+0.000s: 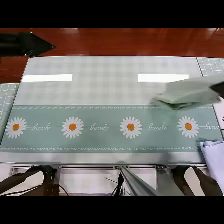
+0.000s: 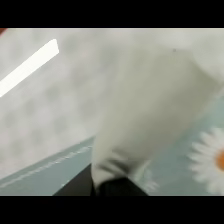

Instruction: Fold the shirts.

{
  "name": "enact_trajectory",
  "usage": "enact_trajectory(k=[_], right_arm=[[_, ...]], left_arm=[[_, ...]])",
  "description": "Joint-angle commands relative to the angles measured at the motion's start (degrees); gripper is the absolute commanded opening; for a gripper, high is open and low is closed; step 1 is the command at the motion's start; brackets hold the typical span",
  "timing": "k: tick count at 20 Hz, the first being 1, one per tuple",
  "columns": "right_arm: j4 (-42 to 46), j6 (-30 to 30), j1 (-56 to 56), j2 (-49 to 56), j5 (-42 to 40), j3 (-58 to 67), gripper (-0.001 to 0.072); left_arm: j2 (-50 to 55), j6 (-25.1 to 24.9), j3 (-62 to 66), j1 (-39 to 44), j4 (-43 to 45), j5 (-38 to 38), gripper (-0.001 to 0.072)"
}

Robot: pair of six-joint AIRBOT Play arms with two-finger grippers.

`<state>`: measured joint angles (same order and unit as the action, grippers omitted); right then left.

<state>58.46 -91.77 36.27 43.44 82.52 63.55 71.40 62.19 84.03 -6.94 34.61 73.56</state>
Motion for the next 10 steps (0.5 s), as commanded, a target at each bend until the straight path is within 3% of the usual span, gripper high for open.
enact_trajectory(k=[1, 4, 7, 10], right_arm=[[14.3, -2.6, 12.7, -4.0, 16.2, 6.0, 0.0024], [25.7, 2.5, 21.4, -4.4, 21.7, 7.4, 0.0023], [32.1, 2.4, 27.6, -4.4, 23.7, 7.4, 0.0023], [44.8, 2.3, 29.7, -5.0, 23.7, 7.4, 0.0024]], left_arm=[[2.8, -0.3, 0.0, 4.3, 0.0, 0.0, 0.0026], [5.0, -0.2, 0.0, 9.0, -0.1, -0.1, 0.0026], [7.0, -3.0, 0.0, 14.2, 0.0, -2.1, 0.0026], [8.8, -4.8, 0.0, 16.4, 0.0, -2.6, 0.0027]])
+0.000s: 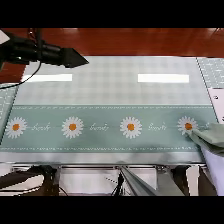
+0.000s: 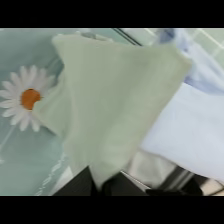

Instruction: Fold the shirts.

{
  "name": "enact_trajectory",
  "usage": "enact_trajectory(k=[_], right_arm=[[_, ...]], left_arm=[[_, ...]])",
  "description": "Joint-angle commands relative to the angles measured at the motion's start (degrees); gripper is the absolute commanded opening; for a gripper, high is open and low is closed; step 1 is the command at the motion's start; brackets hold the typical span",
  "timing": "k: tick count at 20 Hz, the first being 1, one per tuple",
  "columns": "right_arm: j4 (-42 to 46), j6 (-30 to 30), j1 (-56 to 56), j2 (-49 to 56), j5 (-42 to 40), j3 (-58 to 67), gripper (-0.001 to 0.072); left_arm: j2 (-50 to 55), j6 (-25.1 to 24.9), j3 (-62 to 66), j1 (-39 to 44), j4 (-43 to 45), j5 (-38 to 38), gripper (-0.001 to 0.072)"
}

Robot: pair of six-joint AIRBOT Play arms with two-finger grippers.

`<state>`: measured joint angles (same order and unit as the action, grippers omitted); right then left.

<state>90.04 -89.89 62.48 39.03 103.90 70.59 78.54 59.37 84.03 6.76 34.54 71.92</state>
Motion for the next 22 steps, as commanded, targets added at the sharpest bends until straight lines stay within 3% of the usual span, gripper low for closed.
enact_trajectory(k=[1, 5, 9, 10, 12, 14, 16, 19, 22], right_arm=[[16.7, 0.4, 3.5, -1.2, 2.2, 0.3, 0.0024], [25.0, 0.7, 3.5, -2.0, 2.4, 0.3, 0.0025], [26.1, 1.9, 3.5, -2.0, 2.4, 0.3, 0.0027], [26.1, 2.1, 3.5, -2.0, 2.5, 0.3, 0.0059], [26.3, 3.2, 3.5, -3.0, 2.4, 0.3, 0.0260], [28.3, 3.6, 3.5, -4.0, 2.4, 0.3, 0.0275], [28.8, 3.5, 3.5, -5.0, 2.4, 0.3, 0.0417], [25.9, 1.2, 3.5, -5.0, 0.4, 0.3, 0.0442], [8.6, 1.0, 3.5, -4.5, -8.5, 0.4, 0.0441]], left_arm=[[2.0, -2.1, 0.0, 2.7, 0.0, -1.0, 0.0026], [2.4, -3.5, 0.0, 0.7, 0.0, -1.4, 0.0026], [2.4, -3.4, 0.0, -2.5, -0.3, -1.4, 0.0026], [2.4, -3.4, 0.0, -3.3, -0.8, -1.4, 0.0026], [2.4, -3.4, 0.0, -4.7, -1.6, -1.4, 0.0027], [2.4, -3.4, 0.0, -5.8, -2.4, -1.4, 0.0026], [2.4, -3.4, 0.0, -6.4, -3.6, -1.3, 0.0027], [2.4, -3.4, 0.1, -6.5, -4.1, -1.3, 0.0027], [2.3, -3.4, 0.1, -6.5, -4.1, 0.3, 0.0029]])
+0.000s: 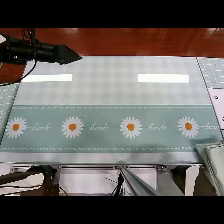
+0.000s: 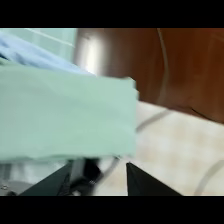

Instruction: Fold the shirts.

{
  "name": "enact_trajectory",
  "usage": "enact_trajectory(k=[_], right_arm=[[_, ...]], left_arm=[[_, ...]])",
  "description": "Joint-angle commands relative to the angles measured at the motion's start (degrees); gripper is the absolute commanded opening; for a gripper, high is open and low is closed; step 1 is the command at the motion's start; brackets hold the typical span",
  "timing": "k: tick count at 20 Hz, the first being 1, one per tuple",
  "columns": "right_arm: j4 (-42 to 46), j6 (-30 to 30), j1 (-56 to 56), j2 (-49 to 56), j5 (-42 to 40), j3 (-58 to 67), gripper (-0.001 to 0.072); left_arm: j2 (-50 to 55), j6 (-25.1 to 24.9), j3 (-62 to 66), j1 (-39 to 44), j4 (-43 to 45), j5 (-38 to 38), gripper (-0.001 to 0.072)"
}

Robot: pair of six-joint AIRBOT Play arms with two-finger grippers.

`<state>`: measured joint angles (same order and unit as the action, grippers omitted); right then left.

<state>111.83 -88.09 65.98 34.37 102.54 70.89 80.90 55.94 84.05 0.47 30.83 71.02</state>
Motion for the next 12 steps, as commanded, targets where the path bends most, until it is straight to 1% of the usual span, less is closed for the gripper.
enact_trajectory(k=[1, 2, 3, 4, 5, 6, 7, 8, 9, 10, 11, 12], right_arm=[[-21.6, -0.8, 0.0, 0.7, -10.3, 0.1, 0.0440], [-31.6, -0.8, 0.0, 1.8, -13.0, 0.0, 0.0440], [-41.4, -0.7, -0.1, 3.5, -15.0, 0.0, 0.0440], [-51.0, -0.4, -0.2, 5.7, -16.0, 0.0, 0.0440], [-59.7, 0.9, -0.2, 8.5, -15.8, 0.0, 0.0440], [-64.5, 2.6, -1.7, 11.1, -14.7, 0.0, 0.0440], [-64.2, 4.3, -5.0, 13.1, -13.6, 0.0, 0.0440], [-60.4, 6.1, -10.5, 14.8, -13.1, 0.0, 0.0440], [-54.4, 7.3, -17.2, 16.2, -13.3, 0.0, 0.0443], [-49.1, 7.8, -23.3, 17.4, -14.2, 0.0, 0.0453], [-43.4, 7.8, -30.7, 18.9, -16.2, 0.0, 0.0520], [-39.0, 7.8, -37.7, 20.4, -18.6, 0.0, 0.0557]], left_arm=[[-0.2, 0.1, 0.2, -0.2, -0.4, 1.6, 0.0063], [-0.2, 0.3, 0.5, -0.2, -0.4, 1.7, 0.0162], [-0.2, 0.7, 1.0, -0.2, -0.4, 1.7, 0.0350], [-0.2, 2.1, 1.4, -0.2, -0.3, 1.9, 0.0476], [-0.2, 2.6, 2.3, 0.1, 1.6, 3.3, 0.0474], [-0.3, 5.0, 3.5, 1.2, 7.7, 4.9, 0.0469], [-0.5, 8.2, 4.3, 2.8, 15.7, 6.3, 0.0469], [-0.8, 11.4, 5.0, 5.0, 24.9, 8.1, 0.0469], [-1.1, 14.6, 5.3, 7.3, 33.2, 10.1, 0.0469], [-1.4, 17.0, 5.3, 9.4, 39.9, 11.8, 0.0470], [-1.6, 19.1, 5.3, 11.3, 46.3, 14.1, 0.0476], [-1.6, 20.7, 5.3, 12.7, 51.2, 15.9, 0.0500]])
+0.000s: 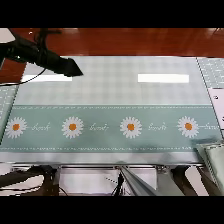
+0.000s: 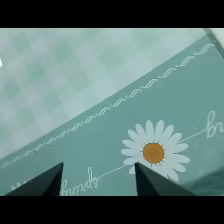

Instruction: Fold the shirts.

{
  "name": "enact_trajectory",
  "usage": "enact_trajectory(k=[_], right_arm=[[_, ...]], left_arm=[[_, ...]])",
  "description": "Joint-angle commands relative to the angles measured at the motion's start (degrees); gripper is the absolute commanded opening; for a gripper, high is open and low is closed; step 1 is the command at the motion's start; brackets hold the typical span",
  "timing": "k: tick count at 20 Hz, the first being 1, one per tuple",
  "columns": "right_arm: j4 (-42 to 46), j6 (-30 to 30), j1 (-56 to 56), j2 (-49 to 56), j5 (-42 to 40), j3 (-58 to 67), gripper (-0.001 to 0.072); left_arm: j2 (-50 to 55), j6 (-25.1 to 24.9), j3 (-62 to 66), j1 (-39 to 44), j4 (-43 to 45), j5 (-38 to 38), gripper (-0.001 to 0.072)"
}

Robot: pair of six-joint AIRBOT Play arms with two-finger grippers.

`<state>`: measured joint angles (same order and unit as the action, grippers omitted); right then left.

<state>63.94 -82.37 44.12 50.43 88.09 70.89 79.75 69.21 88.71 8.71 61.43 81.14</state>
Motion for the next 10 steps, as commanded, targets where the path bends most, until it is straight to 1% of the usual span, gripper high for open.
enact_trajectory(k=[1, 2, 3, 4, 6, 8, 10], right_arm=[[11.8, 2.1, -21.7, 5.8, -6.4, 0.0, 0.0559], [14.2, 2.0, -27.3, 7.3, -8.6, 0.0, 0.0559], [15.6, 1.8, -31.8, 8.5, -10.2, 0.0, 0.0559], [16.7, 1.4, -35.9, 9.8, -11.6, 0.0, 0.0559], [17.9, 1.4, -40.9, 12.1, -12.3, 0.0, 0.0559], [17.8, 1.4, -42.7, 13.8, -12.0, 0.0, 0.0559], [16.8, 1.4, -42.9, 14.2, -12.3, 0.0, 0.0558]], left_arm=[[-0.5, 9.2, 0.6, 5.4, 24.2, 7.1, 0.0554], [-0.7, 11.0, 0.6, 5.7, 25.1, 8.6, 0.0557], [-1.4, 12.7, 0.4, 5.7, 24.0, 9.9, 0.0571], [-2.7, 13.3, -0.2, 5.8, 22.3, 9.3, 0.0571], [-7.0, 17.2, -3.7, 6.0, 21.7, 4.5, 0.0571], [-11.8, 22.0, -8.9, 6.3, 21.5, -2.5, 0.0571], [-14.0, 21.8, -11.9, 8.6, 22.7, -6.5, 0.0570]])
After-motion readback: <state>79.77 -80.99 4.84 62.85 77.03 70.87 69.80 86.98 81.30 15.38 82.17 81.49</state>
